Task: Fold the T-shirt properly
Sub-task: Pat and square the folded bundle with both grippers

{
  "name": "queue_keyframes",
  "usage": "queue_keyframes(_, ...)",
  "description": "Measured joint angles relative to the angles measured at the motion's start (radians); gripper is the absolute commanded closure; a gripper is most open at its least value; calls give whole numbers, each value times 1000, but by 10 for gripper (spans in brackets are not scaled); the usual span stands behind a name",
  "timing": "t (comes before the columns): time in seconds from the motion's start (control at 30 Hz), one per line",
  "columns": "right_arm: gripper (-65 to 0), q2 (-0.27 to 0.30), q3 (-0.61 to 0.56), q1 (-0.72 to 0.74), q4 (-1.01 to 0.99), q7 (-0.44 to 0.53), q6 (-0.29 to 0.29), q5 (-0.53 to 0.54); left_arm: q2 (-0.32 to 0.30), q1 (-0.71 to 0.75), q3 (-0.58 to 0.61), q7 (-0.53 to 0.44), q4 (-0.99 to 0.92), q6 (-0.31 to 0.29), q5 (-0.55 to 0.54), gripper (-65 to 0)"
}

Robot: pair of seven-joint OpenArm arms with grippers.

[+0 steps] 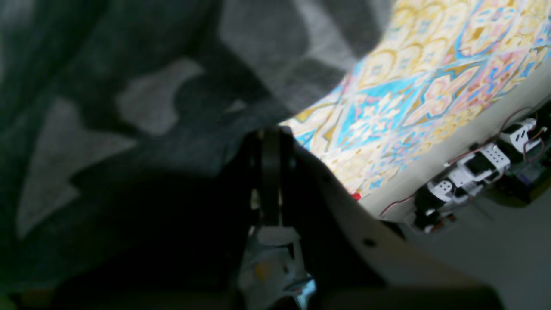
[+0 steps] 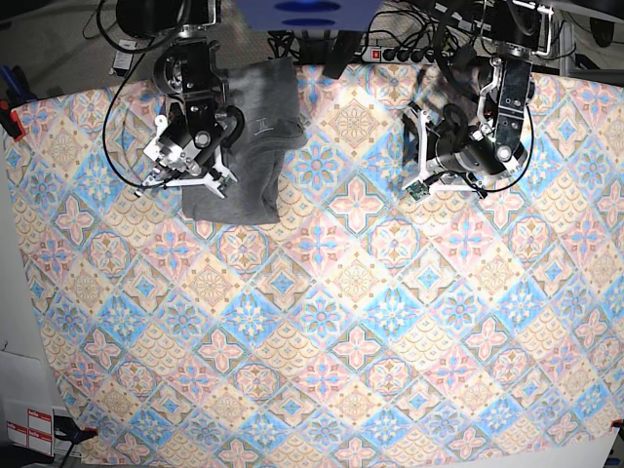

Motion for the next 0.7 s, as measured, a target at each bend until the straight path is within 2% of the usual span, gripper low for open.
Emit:
queue_keyframes(0.17, -2, -16, -11, -47, -2, 1, 0, 5, 0, 11, -1, 0, 0, 0, 0, -31)
queue_keyframes(0.27, -2, -60, -7, -44, -11, -5, 0, 3, 1, 14, 3, 0, 0, 0, 0, -31)
queue_keyframes(0.37, -2, -90, -10, -37, -60, 2, 0, 1, 8, 16, 6, 1, 0, 0, 0, -31)
queue_keyframes(0.5, -2, -96, -3, -24, -158, -1, -1, -8, 22, 43, 0, -7, 0, 3, -1, -31)
queue_keyframes(0.7, -2, -108, 121, 71, -256, -1, 5, -15, 19, 60, 0, -4, 0, 0, 3, -31)
